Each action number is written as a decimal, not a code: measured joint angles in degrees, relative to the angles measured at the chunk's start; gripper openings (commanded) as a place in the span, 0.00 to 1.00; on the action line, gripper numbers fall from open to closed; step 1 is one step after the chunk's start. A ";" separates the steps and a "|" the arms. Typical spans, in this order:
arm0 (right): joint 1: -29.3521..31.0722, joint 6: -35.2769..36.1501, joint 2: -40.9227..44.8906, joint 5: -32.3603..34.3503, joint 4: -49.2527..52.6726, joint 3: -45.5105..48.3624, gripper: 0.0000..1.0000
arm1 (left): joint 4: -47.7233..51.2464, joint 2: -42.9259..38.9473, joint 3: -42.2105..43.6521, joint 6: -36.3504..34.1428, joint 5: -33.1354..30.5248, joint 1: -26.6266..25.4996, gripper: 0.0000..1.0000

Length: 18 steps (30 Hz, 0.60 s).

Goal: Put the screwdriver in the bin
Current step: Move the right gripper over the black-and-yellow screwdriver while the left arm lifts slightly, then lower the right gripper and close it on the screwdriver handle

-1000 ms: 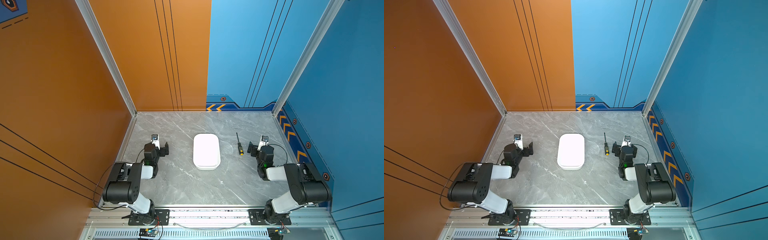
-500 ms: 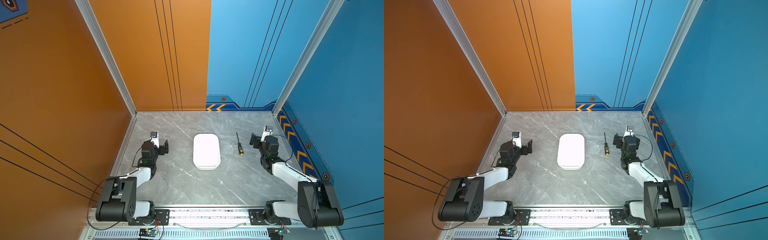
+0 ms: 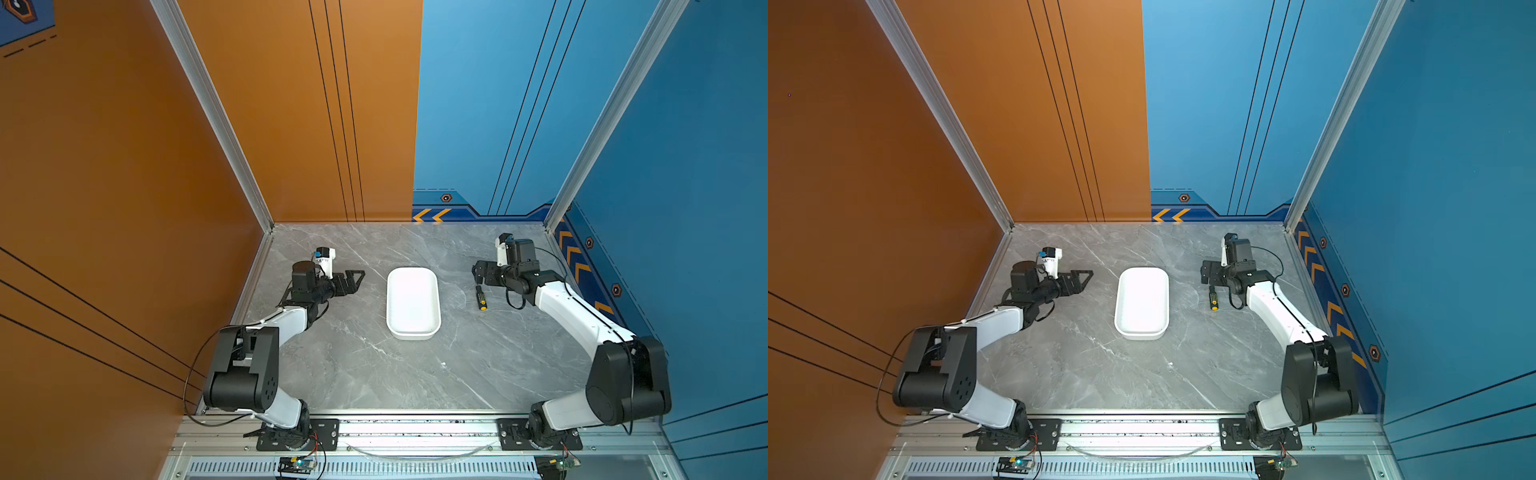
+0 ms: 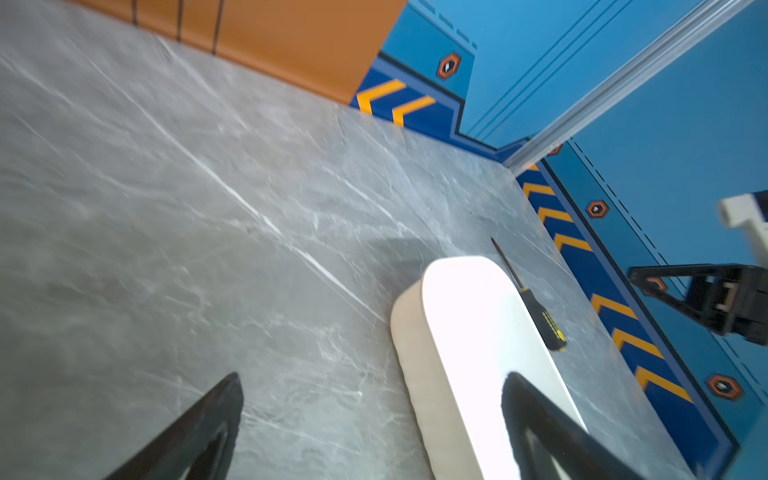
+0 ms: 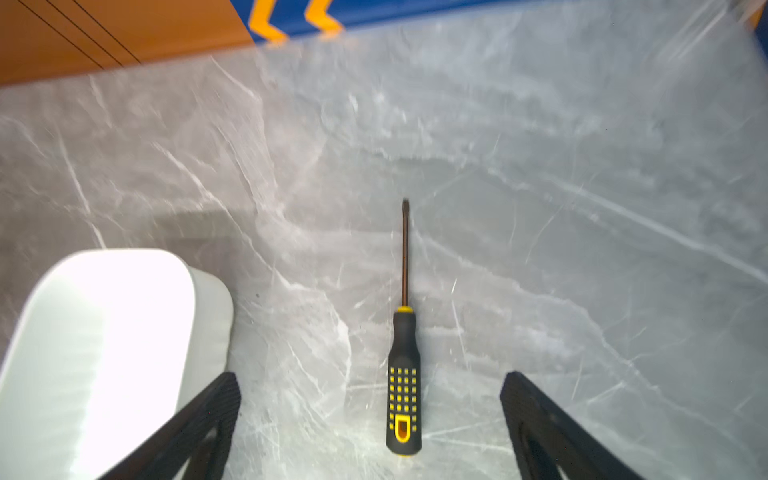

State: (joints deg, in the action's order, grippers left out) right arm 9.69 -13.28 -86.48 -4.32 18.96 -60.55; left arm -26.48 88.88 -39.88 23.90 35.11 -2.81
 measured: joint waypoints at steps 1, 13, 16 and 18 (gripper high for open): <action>-0.04 -0.15 -1.55 -0.28 1.36 0.00 0.96 | 0.48 0.39 0.00 0.72 1.40 -0.28 0.98; -0.33 -0.33 -12.74 -1.09 8.96 -7.28 0.85 | 0.59 1.14 -0.68 7.26 13.33 -0.87 0.98; -0.33 -0.20 -15.32 -1.11 9.73 -8.76 0.77 | 0.63 2.25 -0.66 7.98 14.25 -1.36 0.98; -0.33 -0.26 -16.50 -1.11 10.38 -9.22 0.74 | 0.63 2.89 -0.66 8.26 14.67 -1.75 0.98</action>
State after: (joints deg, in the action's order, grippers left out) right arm 9.37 -13.54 -102.98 -5.43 29.34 -69.78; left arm -25.85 91.77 -40.53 32.16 49.78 -4.56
